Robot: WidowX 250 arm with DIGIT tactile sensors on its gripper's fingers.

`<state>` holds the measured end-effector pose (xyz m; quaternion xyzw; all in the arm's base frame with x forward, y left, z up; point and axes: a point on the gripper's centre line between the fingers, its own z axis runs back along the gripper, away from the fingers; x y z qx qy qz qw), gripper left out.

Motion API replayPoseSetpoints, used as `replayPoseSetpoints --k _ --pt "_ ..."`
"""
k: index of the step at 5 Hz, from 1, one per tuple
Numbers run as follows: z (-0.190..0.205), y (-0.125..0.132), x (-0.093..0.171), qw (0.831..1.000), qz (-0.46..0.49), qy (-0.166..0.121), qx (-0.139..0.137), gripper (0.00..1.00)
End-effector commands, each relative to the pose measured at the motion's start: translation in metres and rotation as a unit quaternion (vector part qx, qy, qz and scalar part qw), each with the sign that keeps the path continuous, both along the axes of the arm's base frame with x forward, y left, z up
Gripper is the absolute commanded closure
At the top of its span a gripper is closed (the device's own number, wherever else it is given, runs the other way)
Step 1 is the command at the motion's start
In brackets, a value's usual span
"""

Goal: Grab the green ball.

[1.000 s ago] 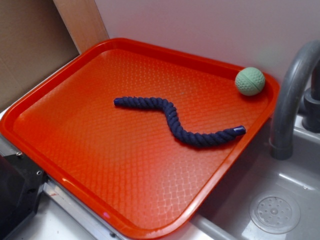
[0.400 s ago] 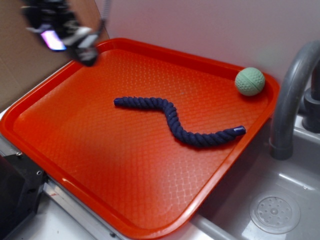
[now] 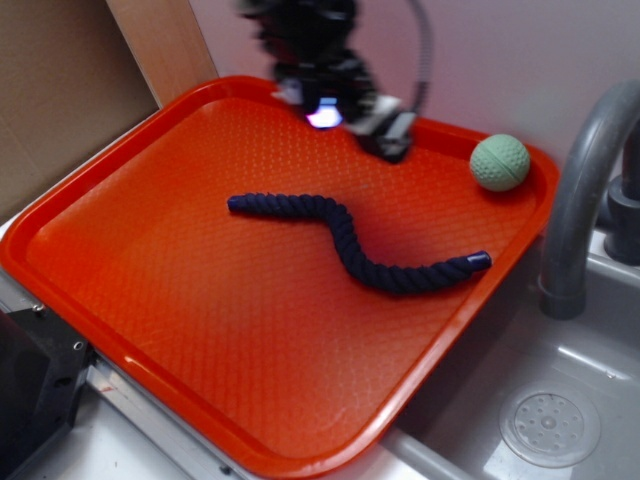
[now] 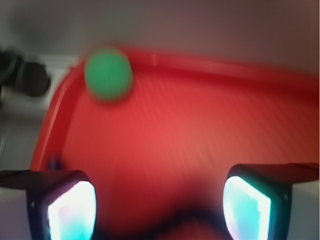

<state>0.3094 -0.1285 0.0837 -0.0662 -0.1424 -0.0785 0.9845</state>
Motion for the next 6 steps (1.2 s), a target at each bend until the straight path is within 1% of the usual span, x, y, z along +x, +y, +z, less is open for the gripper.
replayPoseSetpoints --k 1,2,3,4,5,6 --pt "-0.008 -0.051 0.058 0.994 -0.018 -0.008 -0.109 0.00" --pt "-0.017 -0.069 0.062 0.995 -0.009 -0.004 -0.103 0.00" --pt "-0.033 -0.076 0.061 0.997 0.009 -0.002 -0.081 1.00" --pt "-0.028 -0.071 0.056 0.998 0.009 -0.016 -0.055 1.00" --pt "0.012 -0.045 0.043 0.999 0.021 -0.027 -0.016 1.00" --pt "0.058 -0.003 0.020 0.998 0.058 0.004 0.011 1.00"
